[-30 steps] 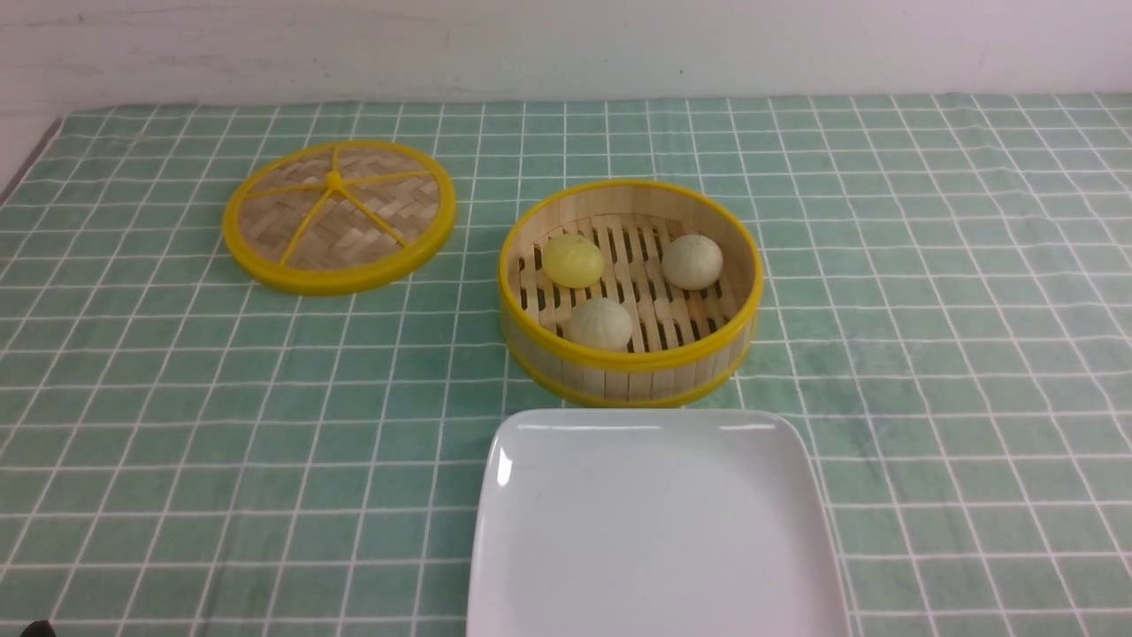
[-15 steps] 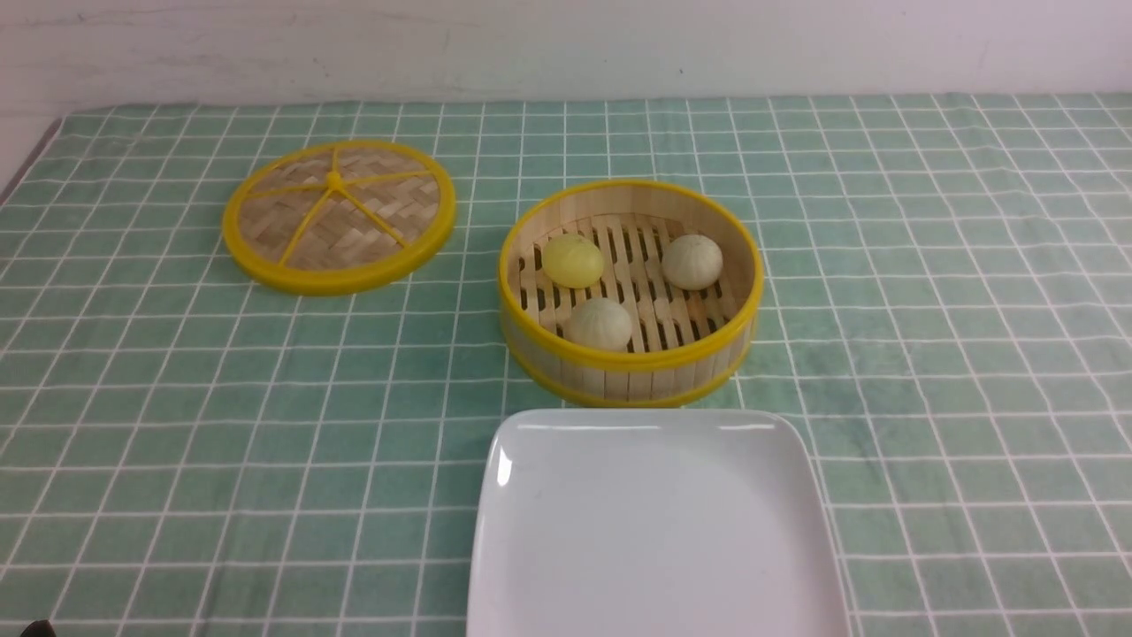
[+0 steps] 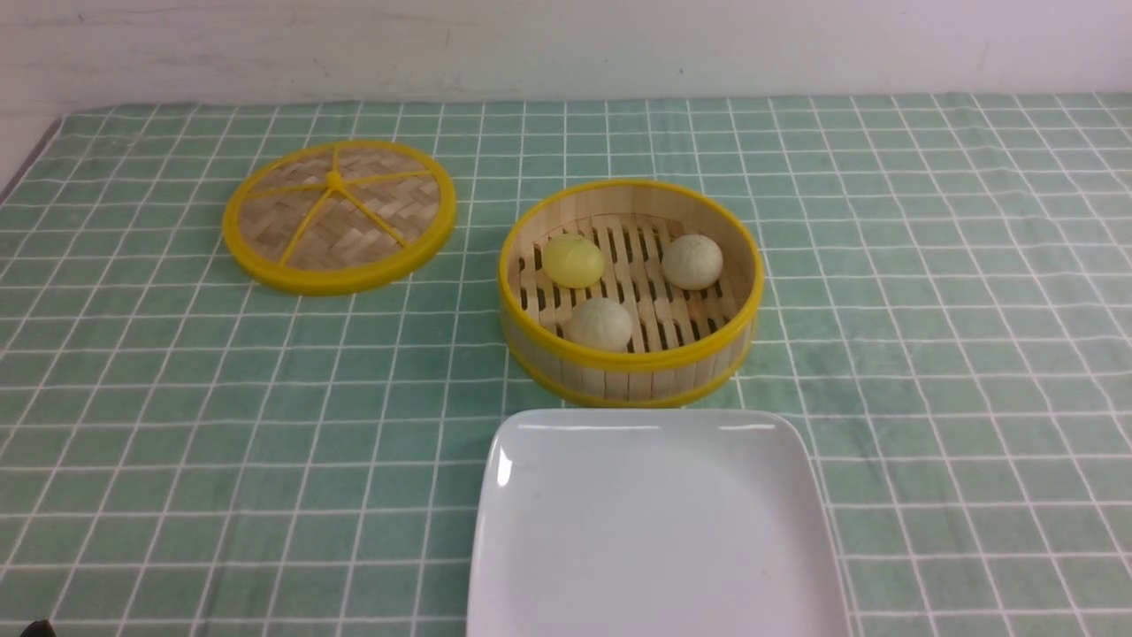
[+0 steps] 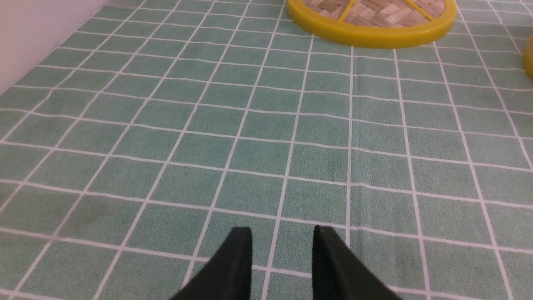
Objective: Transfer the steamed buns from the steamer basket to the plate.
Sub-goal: Use the right arm to grab the steamed stuffed bun that is closest to it
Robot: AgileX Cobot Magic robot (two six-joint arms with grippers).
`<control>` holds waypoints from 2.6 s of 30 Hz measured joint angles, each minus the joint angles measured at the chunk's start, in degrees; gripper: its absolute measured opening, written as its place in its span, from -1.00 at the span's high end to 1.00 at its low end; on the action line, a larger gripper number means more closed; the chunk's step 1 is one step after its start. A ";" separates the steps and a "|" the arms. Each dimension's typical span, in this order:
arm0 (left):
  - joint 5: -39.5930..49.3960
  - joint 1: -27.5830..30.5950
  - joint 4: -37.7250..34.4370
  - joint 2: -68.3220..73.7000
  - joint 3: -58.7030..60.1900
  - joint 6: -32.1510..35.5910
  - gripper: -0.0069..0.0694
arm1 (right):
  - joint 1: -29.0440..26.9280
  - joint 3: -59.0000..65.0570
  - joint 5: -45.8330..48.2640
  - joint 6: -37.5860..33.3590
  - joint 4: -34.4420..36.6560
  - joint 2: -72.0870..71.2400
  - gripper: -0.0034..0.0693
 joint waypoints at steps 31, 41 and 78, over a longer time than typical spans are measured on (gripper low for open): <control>-2.34 0.00 4.53 0.00 0.20 -0.35 0.19 | 0.00 -8.83 0.78 5.29 15.27 0.00 -0.66; -18.70 0.00 -3.68 0.00 0.25 -13.04 0.19 | 0.00 -8.83 2.42 5.29 16.27 0.00 -0.66; -9.52 0.00 -9.91 0.23 -13.87 -24.83 0.19 | 0.00 -49.55 32.95 -40.07 31.83 64.55 -0.66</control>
